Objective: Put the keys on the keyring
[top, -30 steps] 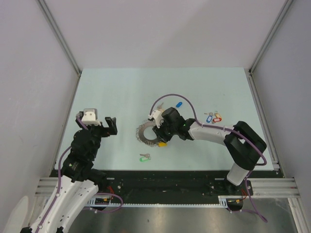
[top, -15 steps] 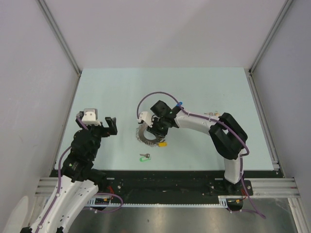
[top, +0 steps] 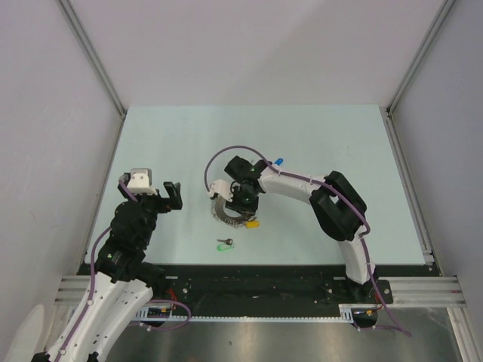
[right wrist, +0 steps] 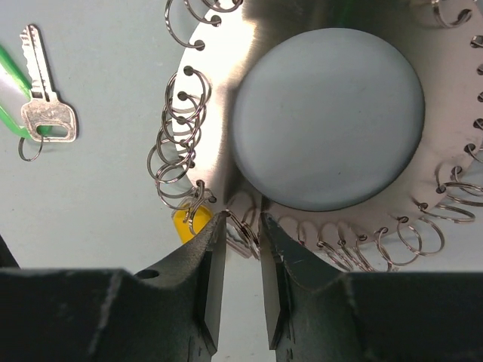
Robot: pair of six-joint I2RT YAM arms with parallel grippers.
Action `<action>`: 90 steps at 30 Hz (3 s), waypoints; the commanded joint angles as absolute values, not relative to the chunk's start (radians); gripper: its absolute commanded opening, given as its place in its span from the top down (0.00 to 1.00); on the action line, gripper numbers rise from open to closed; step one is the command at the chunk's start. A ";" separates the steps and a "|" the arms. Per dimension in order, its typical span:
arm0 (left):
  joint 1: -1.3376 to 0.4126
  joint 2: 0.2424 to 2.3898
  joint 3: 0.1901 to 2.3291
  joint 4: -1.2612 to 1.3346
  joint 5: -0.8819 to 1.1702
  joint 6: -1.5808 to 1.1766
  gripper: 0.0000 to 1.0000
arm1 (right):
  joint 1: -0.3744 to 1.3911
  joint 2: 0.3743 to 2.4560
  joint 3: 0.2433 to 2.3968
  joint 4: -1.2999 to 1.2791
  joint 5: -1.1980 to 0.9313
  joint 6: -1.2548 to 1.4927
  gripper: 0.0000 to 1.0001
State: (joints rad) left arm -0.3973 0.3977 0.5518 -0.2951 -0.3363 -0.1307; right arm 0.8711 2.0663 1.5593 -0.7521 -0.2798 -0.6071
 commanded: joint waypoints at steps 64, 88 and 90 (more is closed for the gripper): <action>-0.403 0.393 0.543 -0.259 -0.270 -0.104 0.00 | 0.907 1.851 1.314 -0.408 -0.233 -0.232 0.70; -0.403 0.390 0.542 -0.259 -0.267 -0.103 0.00 | 0.894 2.062 1.559 -0.687 -0.307 -0.428 0.70; -0.403 0.390 0.541 -0.259 -0.267 -0.103 0.00 | 0.894 2.065 1.566 -0.695 -0.319 -0.433 0.73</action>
State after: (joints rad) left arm -0.3977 0.3965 0.5507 -0.2943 -0.2813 -0.1207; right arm 0.8970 2.0521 1.5173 -0.6594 -0.2859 -0.4000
